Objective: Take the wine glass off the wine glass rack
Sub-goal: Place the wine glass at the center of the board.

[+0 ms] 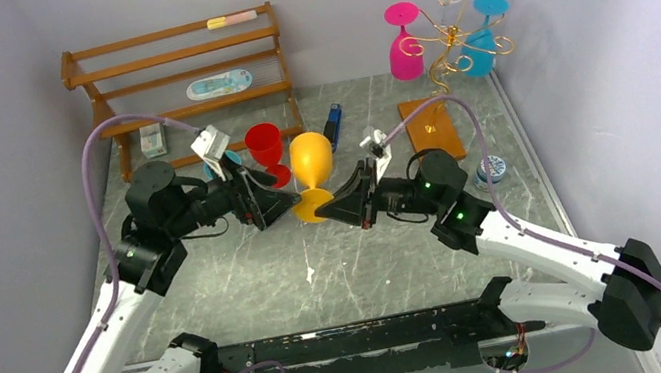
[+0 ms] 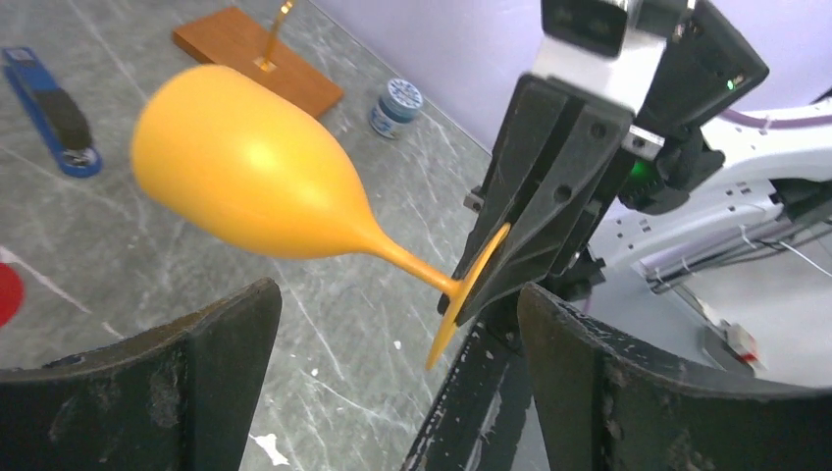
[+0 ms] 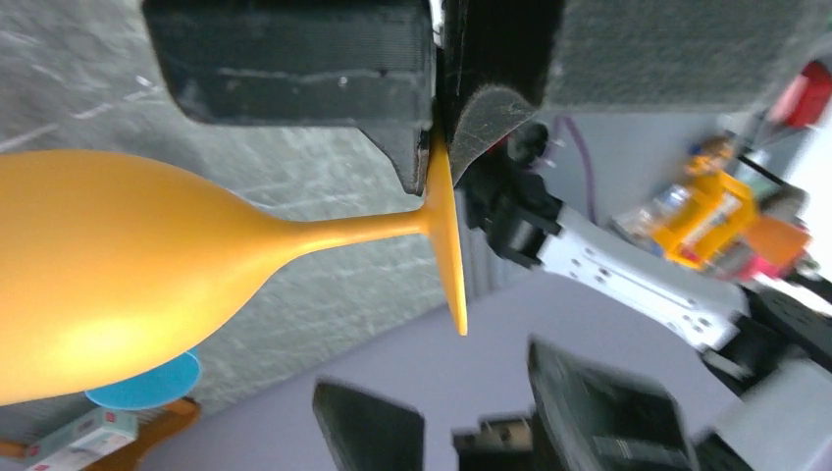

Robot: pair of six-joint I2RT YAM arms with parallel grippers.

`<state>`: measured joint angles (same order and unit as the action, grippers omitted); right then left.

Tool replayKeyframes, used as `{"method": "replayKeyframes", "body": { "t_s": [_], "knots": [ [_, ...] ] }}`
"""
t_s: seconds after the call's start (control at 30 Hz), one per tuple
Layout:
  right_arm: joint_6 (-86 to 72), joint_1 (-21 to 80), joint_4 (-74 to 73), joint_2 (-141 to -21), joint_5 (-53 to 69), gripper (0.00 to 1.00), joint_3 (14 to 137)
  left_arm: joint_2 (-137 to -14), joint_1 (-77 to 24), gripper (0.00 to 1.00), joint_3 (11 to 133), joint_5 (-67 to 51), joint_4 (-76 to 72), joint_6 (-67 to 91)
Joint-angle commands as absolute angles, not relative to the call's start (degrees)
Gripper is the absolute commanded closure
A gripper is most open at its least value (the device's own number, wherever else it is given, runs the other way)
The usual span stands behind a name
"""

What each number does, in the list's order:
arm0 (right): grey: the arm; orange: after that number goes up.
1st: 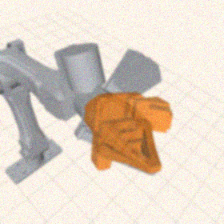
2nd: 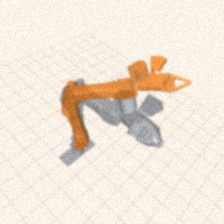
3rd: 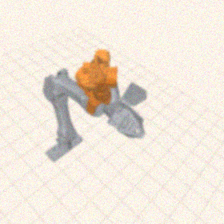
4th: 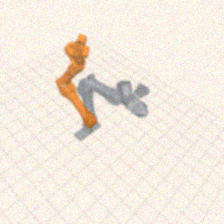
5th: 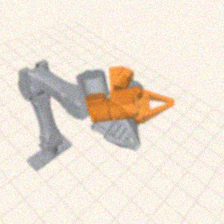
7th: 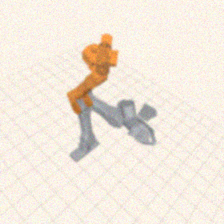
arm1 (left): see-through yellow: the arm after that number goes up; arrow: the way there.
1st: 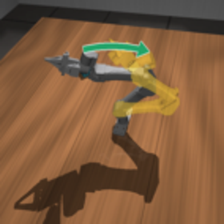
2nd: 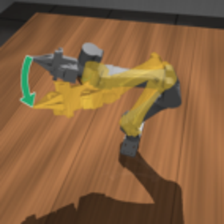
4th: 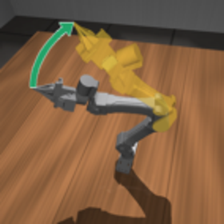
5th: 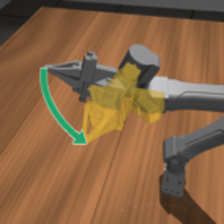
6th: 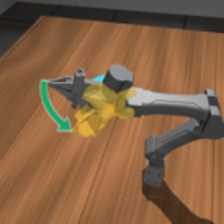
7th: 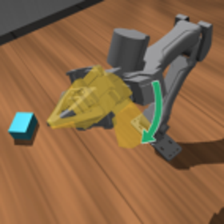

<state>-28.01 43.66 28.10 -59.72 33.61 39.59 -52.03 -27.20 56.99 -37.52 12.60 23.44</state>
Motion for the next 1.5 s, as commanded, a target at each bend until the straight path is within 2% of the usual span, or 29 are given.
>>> {"method": "replayKeyframes", "body": {
  "t_s": [0.0, 0.13, 0.33, 0.47, 0.57, 0.7, 0.87, 1.0, 1.13, 1.23, 1.47],
  "knots": [
    [-9.51, 46.22, 17.21, -57.98, 30.83, 1.0, 41.1, -49.65, -27.13, 0.05, 59.67, -28.71, 15.55, 21.27],
    [9.54, 51.07, 7.29, -56.96, 25.6, 1.0, 41.61, -49.09, -27.13, 0.04, 59.97, -25.09, 18.2, 19.7],
    [31.96, 58.73, 3.45, -54.05, 16.18, 1.0, 35.4, -49.74, -27.16, 0.04, 61.42, -24.52, 19.87, 17.97],
    [43.16, 68.37, 2.84, -54.92, -0.15, 1.0, 32.02, -50.17, -27.15, 0.03, 61.78, -28.93, 18.08, 18.47],
    [47.82, 73.83, 8.82, -55.01, -6.33, 1.0, 27.66, -51.3, -27.14, 0.03, 61.55, -34.37, 16.19, 18.69],
    [53.28, 78.43, 14.12, -55.55, -11.7, 1.0, 24.71, -54.27, -27.16, 0.03, 63.41, -36.7, 20.74, 15.98],
    [58.24, 78.84, 15.42, -55.55, -11.06, 1.0, 24.38, -57.78, -27.16, 0.03, 65.41, -43.11, 26.17, 11.74],
    [58.36, 78.86, 14.65, -57.2, -8.85, 1.0, 25.03, -61.06, -28.31, 0.05, 64.82, -55.76, 26.76, 10.15],
    [57.83, 79.06, 16.3, -58.11, -7.57, 1.0, 24.26, -63.75, -33.35, 0.06, 67.88, -50.01, 35.22, 3.76],
    [57.95, 79.04, 16.65, -58.59, -8.3, 1.0, 24.08, -64.39, -34.33, 0.12, 68.31, -49.78, 36.68, 3.0],
    [58.39, 79.09, 14.9, -58.43, -9.22, 1.0, 23.88, -66.36, -35.18, 0.36, 69.3, -50.68, 37.14, 3.17]
  ]
}}
